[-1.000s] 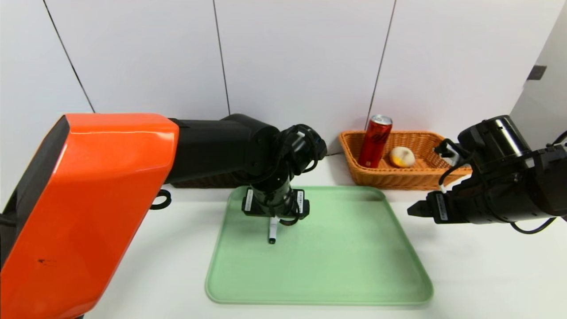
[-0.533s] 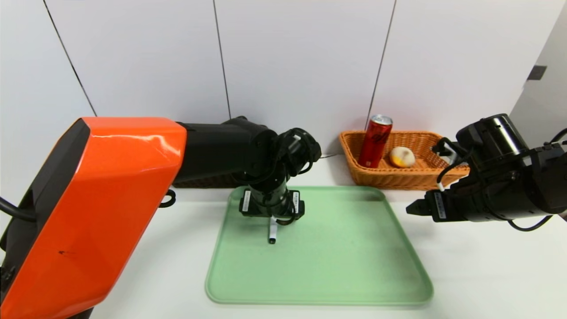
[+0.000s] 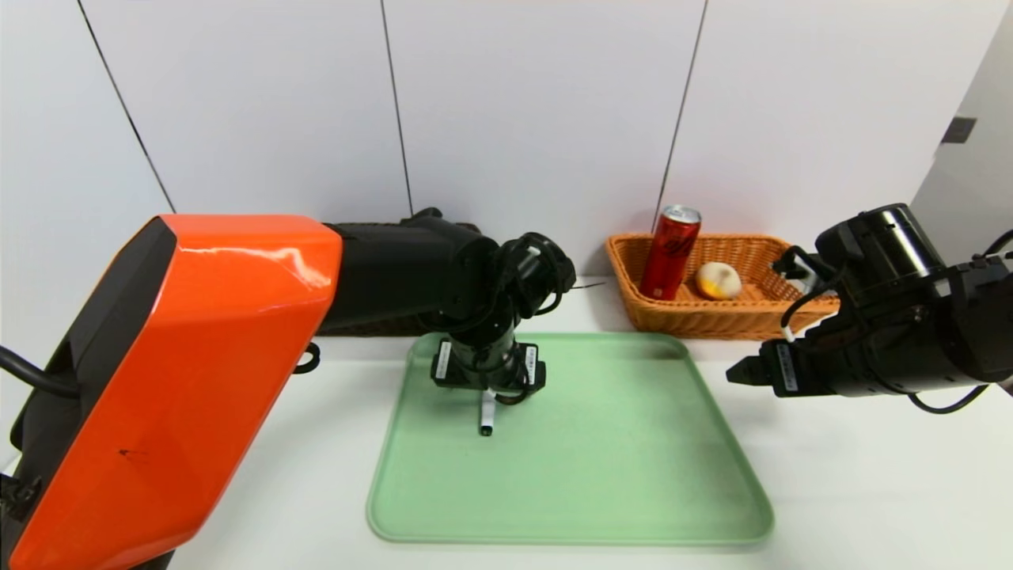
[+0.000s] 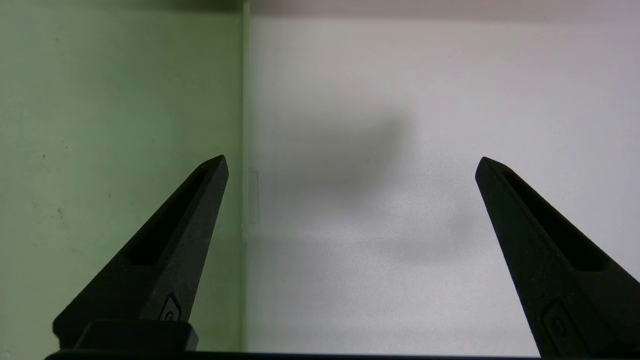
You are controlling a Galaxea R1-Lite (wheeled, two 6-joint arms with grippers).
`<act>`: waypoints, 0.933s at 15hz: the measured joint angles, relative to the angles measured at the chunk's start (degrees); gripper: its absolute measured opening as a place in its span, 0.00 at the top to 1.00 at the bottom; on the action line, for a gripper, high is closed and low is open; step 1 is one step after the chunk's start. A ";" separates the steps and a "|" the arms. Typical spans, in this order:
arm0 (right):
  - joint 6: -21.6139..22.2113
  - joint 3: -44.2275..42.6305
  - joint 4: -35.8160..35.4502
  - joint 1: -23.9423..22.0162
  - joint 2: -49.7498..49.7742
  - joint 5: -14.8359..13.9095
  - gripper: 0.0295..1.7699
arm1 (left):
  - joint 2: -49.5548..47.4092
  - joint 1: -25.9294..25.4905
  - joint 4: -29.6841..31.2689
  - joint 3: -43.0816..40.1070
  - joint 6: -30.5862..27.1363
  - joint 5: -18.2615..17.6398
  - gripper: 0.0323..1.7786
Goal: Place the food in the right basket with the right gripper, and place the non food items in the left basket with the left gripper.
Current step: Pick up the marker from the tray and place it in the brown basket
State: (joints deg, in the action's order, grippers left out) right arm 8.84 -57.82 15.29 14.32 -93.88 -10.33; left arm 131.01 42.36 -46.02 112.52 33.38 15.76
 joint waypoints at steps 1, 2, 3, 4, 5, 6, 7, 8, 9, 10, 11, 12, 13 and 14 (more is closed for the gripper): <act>-0.02 0.13 0.00 0.06 0.11 -0.04 0.03 | 0.02 0.02 -0.04 0.00 -0.24 0.05 0.23; 0.00 0.22 0.00 0.11 0.20 -0.11 0.03 | 0.02 0.02 -0.12 -0.01 -0.24 0.02 0.31; -0.02 0.30 0.00 0.13 0.28 -0.15 0.03 | 0.05 0.02 -0.12 -0.01 -0.20 0.05 0.38; -0.02 0.38 0.00 0.17 0.39 -0.17 0.03 | 0.05 0.05 -0.17 -0.01 -0.15 0.00 0.45; -0.02 0.44 0.04 0.20 0.57 -0.22 0.03 | 0.05 0.06 -0.21 -0.01 -0.15 -0.02 0.50; 0.00 0.52 0.06 0.30 0.77 -0.23 0.03 | 0.02 0.05 -0.28 -0.01 -0.06 -0.02 0.55; 0.04 0.55 0.06 0.45 1.00 -0.33 0.03 | 0.02 0.05 -0.37 -0.01 -0.04 -0.02 0.61; 0.06 0.63 0.06 0.67 1.24 -0.34 0.03 | 0.02 0.02 -0.43 -0.01 -0.11 -0.02 0.85; 0.06 0.82 0.09 0.77 1.49 -0.39 0.03 | 0.00 0.00 -0.48 -0.01 -0.13 -0.04 0.92; 0.09 0.93 0.09 0.87 1.74 -0.41 0.03 | 0.00 0.00 -0.50 -0.01 -0.09 -0.02 0.92; 0.06 1.10 0.09 0.96 2.01 -0.41 0.03 | -0.06 0.00 -0.56 -0.01 -0.04 -0.09 0.92; 0.06 1.24 0.09 1.02 2.26 -0.45 0.03 | -0.13 0.00 -0.59 -0.01 0.02 -0.11 0.92; 0.09 1.35 0.09 1.07 2.40 -0.50 0.03 | -0.39 0.02 -0.73 -0.06 0.07 -0.33 0.92; 0.09 1.38 0.09 1.08 2.58 -0.50 0.03 | -0.94 0.11 -0.98 -0.09 0.11 -0.66 0.92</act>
State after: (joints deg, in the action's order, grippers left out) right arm 8.92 -56.44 15.37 15.41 -91.30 -10.83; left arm 130.07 42.47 -46.99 112.43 33.49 15.10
